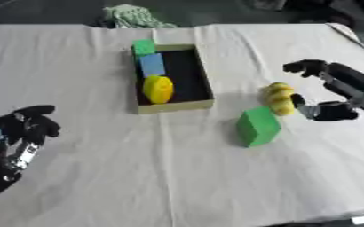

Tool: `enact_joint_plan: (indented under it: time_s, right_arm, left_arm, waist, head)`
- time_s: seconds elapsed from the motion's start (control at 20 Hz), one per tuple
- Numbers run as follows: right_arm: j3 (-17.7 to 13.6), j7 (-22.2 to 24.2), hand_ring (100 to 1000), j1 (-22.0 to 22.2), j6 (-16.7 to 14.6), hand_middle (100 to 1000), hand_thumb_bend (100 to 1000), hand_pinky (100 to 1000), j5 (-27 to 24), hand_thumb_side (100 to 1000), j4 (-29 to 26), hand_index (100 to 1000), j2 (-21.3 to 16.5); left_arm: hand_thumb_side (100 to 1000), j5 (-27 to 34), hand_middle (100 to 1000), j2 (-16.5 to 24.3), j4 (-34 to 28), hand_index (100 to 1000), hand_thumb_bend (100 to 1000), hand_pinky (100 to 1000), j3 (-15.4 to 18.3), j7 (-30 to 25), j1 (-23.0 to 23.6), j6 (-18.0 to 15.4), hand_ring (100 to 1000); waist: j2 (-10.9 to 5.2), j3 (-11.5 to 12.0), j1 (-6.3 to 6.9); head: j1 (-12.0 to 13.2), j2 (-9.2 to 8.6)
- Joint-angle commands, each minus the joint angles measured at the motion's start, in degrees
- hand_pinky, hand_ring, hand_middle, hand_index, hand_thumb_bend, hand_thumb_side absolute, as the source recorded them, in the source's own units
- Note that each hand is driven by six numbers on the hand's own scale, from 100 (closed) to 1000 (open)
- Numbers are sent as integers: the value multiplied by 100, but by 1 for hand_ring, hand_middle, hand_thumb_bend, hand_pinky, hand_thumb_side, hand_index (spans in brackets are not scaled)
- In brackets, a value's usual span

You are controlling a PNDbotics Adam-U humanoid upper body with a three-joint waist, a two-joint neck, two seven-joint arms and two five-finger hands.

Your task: Pick up objects on the table and place them in the box.

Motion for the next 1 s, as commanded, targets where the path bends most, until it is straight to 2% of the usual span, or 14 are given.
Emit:
enact_joint_plan:
  time_s: [0.05, 0.45, 1.0]
  right_arm:
    - [-89, -49, 894, -140, 69, 870, 100, 814, 241, 204, 237, 971, -151]
    - [-60, 161, 889, -307, 135, 865, 100, 813, 721, 291, 857, 972, -51]
    - [101, 514, 874, -420, -109, 836, 100, 812, 786, 362, 1053, 964, 82]
  left_arm:
    - [787, 1, 617, 11, -112, 870, 100, 821, -5, -37, -16, -14, 657]
    - [789, -8, 617, -68, -112, 871, 100, 822, -18, -96, -12, 5, 658]
    - [783, 22, 618, -158, -112, 874, 100, 822, -26, -161, 12, 32, 659]
  waist:
    - [-110, 8, 16]
    - [-152, 44, 57]
    - [-265, 97, 160]
  head:
    - [39, 78]
    - [174, 209]
    - [233, 300]
